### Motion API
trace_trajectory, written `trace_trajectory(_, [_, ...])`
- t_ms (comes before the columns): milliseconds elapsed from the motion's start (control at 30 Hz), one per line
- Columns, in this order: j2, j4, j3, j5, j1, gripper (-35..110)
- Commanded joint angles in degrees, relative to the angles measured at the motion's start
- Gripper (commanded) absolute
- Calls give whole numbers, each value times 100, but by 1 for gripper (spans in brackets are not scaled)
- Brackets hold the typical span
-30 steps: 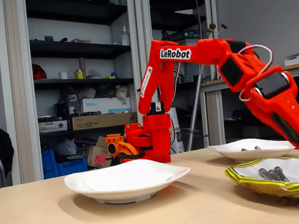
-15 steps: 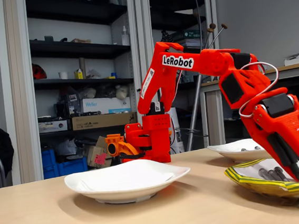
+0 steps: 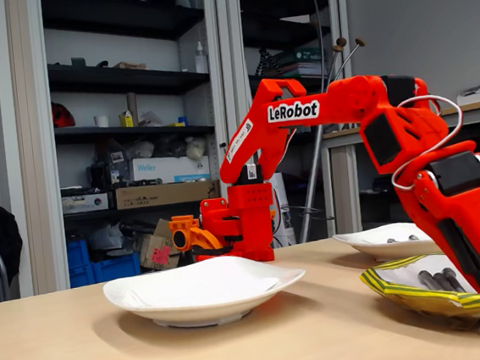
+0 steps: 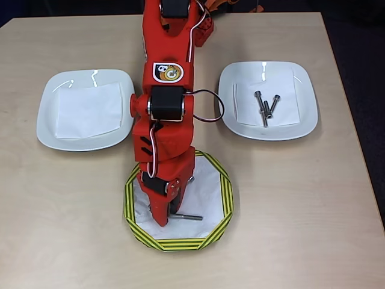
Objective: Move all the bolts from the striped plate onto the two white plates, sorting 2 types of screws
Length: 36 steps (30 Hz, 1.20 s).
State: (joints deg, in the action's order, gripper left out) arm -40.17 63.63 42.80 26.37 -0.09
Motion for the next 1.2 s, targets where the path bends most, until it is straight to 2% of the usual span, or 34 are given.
trace_trajectory(0, [211,290,-369,413,-26,4])
trace_trajectory(167, [387,527,-642,773,-53,0])
trace_trajectory(567, [-62,1529,-1151,457,-88,0])
trace_trajectory(900, [-1345,1995,-343,202,-149,0])
trace_trajectory(1167, [-2496,2153,949,308,123,0])
